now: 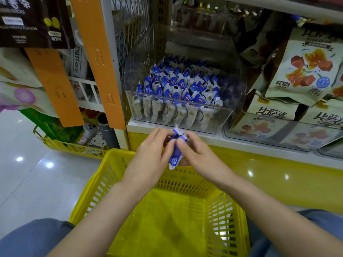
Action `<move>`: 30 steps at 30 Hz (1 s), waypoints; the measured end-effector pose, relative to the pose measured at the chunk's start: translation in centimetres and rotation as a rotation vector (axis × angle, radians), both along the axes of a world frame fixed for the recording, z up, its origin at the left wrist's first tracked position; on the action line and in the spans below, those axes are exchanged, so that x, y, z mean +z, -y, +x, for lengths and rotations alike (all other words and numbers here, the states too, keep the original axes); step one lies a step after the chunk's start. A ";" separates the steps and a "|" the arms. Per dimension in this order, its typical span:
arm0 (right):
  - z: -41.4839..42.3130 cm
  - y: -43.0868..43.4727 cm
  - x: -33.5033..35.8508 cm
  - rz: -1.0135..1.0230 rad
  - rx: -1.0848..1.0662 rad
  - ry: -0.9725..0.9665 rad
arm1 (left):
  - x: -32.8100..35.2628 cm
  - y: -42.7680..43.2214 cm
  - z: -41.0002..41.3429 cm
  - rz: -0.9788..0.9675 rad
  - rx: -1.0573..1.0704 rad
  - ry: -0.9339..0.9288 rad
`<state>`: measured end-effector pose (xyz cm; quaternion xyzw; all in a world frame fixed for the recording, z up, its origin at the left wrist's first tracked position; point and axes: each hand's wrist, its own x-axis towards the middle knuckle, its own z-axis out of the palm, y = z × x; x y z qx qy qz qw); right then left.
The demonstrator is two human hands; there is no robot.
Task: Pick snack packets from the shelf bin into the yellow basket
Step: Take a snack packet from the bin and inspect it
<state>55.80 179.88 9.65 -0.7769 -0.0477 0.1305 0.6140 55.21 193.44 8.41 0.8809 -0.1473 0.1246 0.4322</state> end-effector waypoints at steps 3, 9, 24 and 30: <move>0.3 0.3 0.1 0.061 -0.085 -0.018 | -0.2 0.3 -0.2 -0.014 -0.054 -0.048; 0.4 0.3 -0.2 0.054 -0.066 0.017 | 0.0 0.4 0.0 -0.165 -0.025 -0.114; -0.2 0.8 -0.1 -0.481 -0.098 0.401 | 1.1 0.4 0.3 -0.474 0.010 -0.312; -0.1 0.9 0.8 -0.234 -0.129 0.438 | 1.1 0.3 0.6 -0.550 -0.018 -0.386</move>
